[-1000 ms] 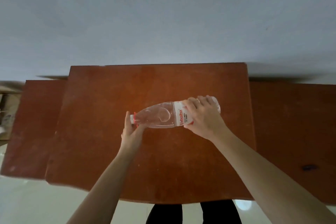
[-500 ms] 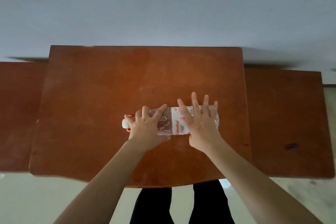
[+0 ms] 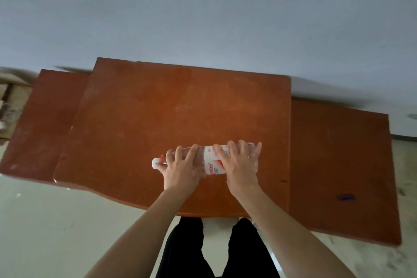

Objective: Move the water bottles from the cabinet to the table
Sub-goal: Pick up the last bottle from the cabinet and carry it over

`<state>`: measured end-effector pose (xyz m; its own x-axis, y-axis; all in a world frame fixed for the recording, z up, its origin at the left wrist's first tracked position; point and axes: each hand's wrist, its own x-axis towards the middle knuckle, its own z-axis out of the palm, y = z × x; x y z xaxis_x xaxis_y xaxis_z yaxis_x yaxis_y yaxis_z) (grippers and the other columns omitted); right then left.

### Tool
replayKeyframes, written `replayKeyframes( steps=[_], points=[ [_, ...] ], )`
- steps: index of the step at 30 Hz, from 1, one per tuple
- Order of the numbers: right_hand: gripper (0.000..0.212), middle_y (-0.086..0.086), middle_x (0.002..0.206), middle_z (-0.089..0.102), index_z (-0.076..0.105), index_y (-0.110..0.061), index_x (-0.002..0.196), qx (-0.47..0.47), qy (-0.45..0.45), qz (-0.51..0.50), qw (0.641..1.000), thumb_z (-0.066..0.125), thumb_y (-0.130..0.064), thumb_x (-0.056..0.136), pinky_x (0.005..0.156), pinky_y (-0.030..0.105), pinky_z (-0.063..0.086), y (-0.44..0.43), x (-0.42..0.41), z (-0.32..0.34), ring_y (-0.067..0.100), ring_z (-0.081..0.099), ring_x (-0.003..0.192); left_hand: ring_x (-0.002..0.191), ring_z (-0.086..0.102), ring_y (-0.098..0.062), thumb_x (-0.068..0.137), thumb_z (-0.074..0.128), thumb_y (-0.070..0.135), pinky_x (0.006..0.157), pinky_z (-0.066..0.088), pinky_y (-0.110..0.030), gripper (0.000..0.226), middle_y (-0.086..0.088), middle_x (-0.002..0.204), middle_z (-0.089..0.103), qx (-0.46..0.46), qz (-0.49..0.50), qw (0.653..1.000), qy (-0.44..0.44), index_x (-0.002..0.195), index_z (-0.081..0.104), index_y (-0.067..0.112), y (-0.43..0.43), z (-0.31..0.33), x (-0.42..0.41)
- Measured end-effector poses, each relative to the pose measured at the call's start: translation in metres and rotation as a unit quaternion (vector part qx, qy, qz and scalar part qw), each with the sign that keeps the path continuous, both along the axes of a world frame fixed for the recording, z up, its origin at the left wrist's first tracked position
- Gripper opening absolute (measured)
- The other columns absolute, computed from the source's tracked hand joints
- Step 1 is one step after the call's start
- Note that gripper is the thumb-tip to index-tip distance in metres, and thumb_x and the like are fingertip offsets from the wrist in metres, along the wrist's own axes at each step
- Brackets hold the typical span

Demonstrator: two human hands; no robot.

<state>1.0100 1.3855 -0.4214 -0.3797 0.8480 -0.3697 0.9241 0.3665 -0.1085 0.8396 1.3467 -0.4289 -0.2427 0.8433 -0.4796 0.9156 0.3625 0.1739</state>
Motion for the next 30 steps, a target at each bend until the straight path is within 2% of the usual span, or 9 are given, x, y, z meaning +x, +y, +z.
replayKeyframes(
  steps=[5, 9, 14, 19, 21, 24, 27, 29, 30],
  points=[
    [0.099, 0.004, 0.145, 0.040, 0.029, -0.042, 0.149, 0.003, 0.062, 0.041, 0.997, 0.088, -0.025, 0.071, 0.113, 0.077, 0.004, -0.015, 0.017, 0.041, 0.035, 0.028, 0.141, 0.146, 0.021, -0.033, 0.079, 0.065, 0.067, 0.109, 0.025, -0.068, 0.085, 0.003, 0.154, 0.030, 0.057, 0.045, 0.997, 0.028, 0.146, 0.015, 0.054, -0.041, 0.040, 0.017],
    [0.093, 0.005, 0.140, 0.047, 0.042, -0.037, 0.147, 0.101, 0.139, 0.095, 0.980, 0.090, -0.021, 0.069, 0.114, 0.076, 0.005, 0.012, -0.008, 0.100, 0.036, 0.035, 0.137, 0.149, 0.015, -0.033, 0.083, 0.067, 0.063, 0.111, 0.026, -0.070, 0.090, 0.003, 0.156, 0.025, 0.134, 0.119, 0.981, 0.071, 0.151, 0.008, 0.050, -0.035, 0.101, 0.003],
    [0.083, 0.009, 0.139, 0.052, 0.051, -0.033, 0.145, 0.211, 0.238, 0.178, 0.931, 0.088, -0.018, 0.072, 0.115, 0.073, 0.016, 0.007, -0.084, 0.208, 0.039, 0.043, 0.135, 0.149, 0.010, -0.033, 0.084, 0.075, 0.053, 0.108, 0.035, -0.072, 0.092, -0.002, 0.157, 0.023, 0.256, 0.197, 0.937, 0.132, 0.155, 0.017, 0.044, -0.065, 0.209, -0.059],
    [0.078, 0.005, 0.143, 0.049, 0.047, -0.037, 0.147, 0.307, 0.293, 0.279, 0.862, 0.082, -0.020, 0.079, 0.114, 0.067, 0.027, -0.055, -0.194, 0.301, 0.039, 0.038, 0.140, 0.151, 0.003, -0.033, 0.080, 0.080, 0.048, 0.103, 0.042, -0.068, 0.094, -0.005, 0.161, 0.019, 0.368, 0.292, 0.862, 0.189, 0.153, 0.020, 0.048, -0.157, 0.304, -0.144],
    [0.082, 0.004, 0.141, 0.053, 0.052, -0.037, 0.143, 0.337, 0.322, 0.306, 0.830, 0.087, -0.017, 0.072, 0.111, 0.067, 0.032, -0.089, -0.244, 0.328, 0.038, 0.039, 0.138, 0.150, 0.010, -0.038, 0.075, 0.085, 0.039, 0.100, 0.045, -0.067, 0.097, -0.009, 0.161, 0.025, 0.407, 0.316, 0.826, 0.228, 0.152, 0.027, 0.047, -0.202, 0.334, -0.178],
    [0.083, 0.004, 0.143, 0.053, 0.052, -0.038, 0.142, 0.358, 0.385, 0.357, 0.772, 0.086, -0.011, 0.071, 0.111, 0.067, 0.031, -0.175, -0.335, 0.360, 0.037, 0.037, 0.140, 0.145, 0.024, -0.047, 0.068, 0.092, 0.022, 0.104, 0.038, -0.072, 0.098, -0.019, 0.154, 0.038, 0.458, 0.353, 0.760, 0.297, 0.151, 0.040, 0.034, -0.303, 0.361, -0.244],
    [0.091, 0.004, 0.148, 0.050, 0.041, -0.040, 0.145, 0.348, 0.414, 0.419, 0.729, 0.089, -0.020, 0.071, 0.111, 0.066, 0.030, -0.285, -0.431, 0.386, 0.036, 0.039, 0.143, 0.142, 0.025, -0.052, 0.065, 0.094, 0.016, 0.098, 0.042, -0.075, 0.105, -0.024, 0.150, 0.039, 0.488, 0.390, 0.702, 0.342, 0.149, 0.033, 0.032, -0.420, 0.382, -0.314],
    [0.091, 0.004, 0.147, 0.050, 0.040, -0.040, 0.146, 0.350, 0.428, 0.443, 0.706, 0.085, -0.013, 0.071, 0.110, 0.067, 0.031, -0.328, -0.469, 0.394, 0.035, 0.041, 0.141, 0.141, 0.027, -0.054, 0.065, 0.094, 0.015, 0.099, 0.040, -0.076, 0.105, -0.027, 0.149, 0.040, 0.477, 0.404, 0.691, 0.364, 0.148, 0.030, 0.031, -0.469, 0.390, -0.342],
    [0.088, 0.005, 0.147, 0.050, 0.041, -0.039, 0.146, 0.343, 0.450, 0.469, 0.678, 0.080, -0.010, 0.073, 0.110, 0.068, 0.031, -0.368, -0.497, 0.397, 0.036, 0.042, 0.140, 0.141, 0.028, -0.054, 0.066, 0.093, 0.016, 0.098, 0.041, -0.076, 0.105, -0.027, 0.149, 0.041, 0.464, 0.429, 0.679, 0.374, 0.148, 0.030, 0.031, -0.512, 0.393, -0.356]
  ],
)
